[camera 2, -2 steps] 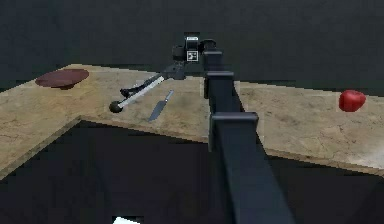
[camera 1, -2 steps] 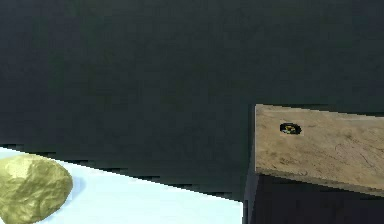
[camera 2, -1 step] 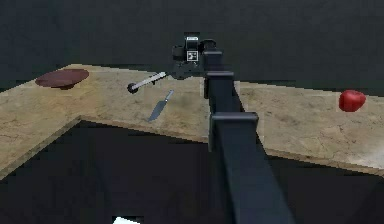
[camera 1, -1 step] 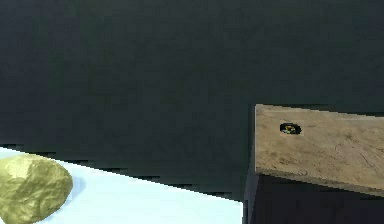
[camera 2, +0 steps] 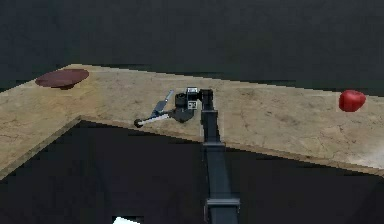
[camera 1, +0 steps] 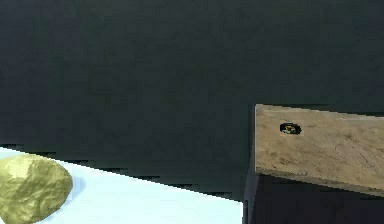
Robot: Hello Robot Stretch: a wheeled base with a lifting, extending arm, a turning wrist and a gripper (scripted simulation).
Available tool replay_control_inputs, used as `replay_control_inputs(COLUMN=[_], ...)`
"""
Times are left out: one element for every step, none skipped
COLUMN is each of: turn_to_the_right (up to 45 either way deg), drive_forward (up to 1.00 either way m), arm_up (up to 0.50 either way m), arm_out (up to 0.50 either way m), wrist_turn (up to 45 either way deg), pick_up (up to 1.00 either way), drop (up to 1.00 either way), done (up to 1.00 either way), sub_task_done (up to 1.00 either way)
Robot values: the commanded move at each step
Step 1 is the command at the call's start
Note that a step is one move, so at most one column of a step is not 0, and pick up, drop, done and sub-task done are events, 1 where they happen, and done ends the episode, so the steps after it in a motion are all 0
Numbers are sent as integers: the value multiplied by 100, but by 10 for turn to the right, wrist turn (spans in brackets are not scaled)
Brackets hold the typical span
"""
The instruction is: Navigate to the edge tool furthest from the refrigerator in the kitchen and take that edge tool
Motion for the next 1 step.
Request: replay_control_inputs(turn_to_the_right=[0], drive_forward=[0], arm_up=[0], arm_out=[0], wrist_turn=[0], pick_up=[100], drop=[0], done=[0], sub_task_done=[0])
